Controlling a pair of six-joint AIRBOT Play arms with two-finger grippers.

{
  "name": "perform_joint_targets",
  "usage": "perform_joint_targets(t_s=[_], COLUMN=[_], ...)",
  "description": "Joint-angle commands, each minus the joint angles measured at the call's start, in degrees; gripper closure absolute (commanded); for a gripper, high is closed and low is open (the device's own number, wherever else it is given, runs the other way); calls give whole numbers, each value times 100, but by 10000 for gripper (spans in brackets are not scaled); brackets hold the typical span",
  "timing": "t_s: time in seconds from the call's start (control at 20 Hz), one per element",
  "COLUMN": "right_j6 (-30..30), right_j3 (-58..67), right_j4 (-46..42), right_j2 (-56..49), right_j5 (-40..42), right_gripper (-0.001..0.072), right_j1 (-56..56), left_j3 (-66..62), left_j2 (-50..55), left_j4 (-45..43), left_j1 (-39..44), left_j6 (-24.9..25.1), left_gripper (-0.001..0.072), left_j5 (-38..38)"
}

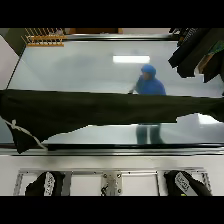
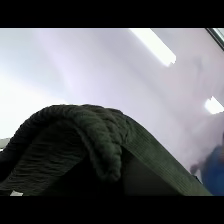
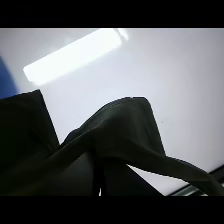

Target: Fold the clothes and pants, and hang the long-sleeved shirts on hangers.

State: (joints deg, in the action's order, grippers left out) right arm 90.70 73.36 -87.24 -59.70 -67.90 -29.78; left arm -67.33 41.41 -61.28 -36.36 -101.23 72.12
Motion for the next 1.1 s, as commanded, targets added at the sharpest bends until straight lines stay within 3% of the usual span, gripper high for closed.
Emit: perform_joint_targets(t_s=[0.0, 0.25, 0.4, 0.45, 0.5, 0.55, 0.65, 0.75, 0.9, 1.05], right_j6=[195, 1025, 1880, 2059, 2055, 2057, 2057, 2055, 1716, 621], right_j3=[846, 3128, 3987, 4127, 4199, 4212, 4212, 4212, 4210, 4046], right_j4=[-111, -111, -105, -96, -17, 50, 273, 531, 538, 542], right_j2=[-1390, -3571, -4483, -4669, -4802, -4857, -4870, -4771, -4376, -3827], right_j5=[197, 579, 1816, 2323, 2929, 3392, 3952, 3775, 2612, 1311], right_gripper=[687, 687, 685, 652, 409, 245, 224, 224, 224, 224], right_j1=[365, 1093, 1482, 1589, 1687, 1766, 1853, 1799, 1589, 1388], left_j3=[-63, -1709, -3152, -3560, -3952, -4251, -4699, -4966, -4741, -3974], left_j2=[1451, 4186, 5635, 5960, 6234, 6432, 6640, 6651, 6286, 5751], left_j4=[-68, -52, -2, -2, -9, 0, -11, -28, -133, -815], left_j1=[570, 1296, 1530, 1591, 1655, 1696, 1714, 1646, 1283, 837], left_j6=[52, 181, 177, 173, 175, 131, 131, 133, 136, 138], left_gripper=[694, 693, 693, 663, 235, 3, 13, 13, 14, 14], left_j5=[-1493, -2487, -2787, -2892, -3040, -3161, -3209, -2988, -2142, -984])
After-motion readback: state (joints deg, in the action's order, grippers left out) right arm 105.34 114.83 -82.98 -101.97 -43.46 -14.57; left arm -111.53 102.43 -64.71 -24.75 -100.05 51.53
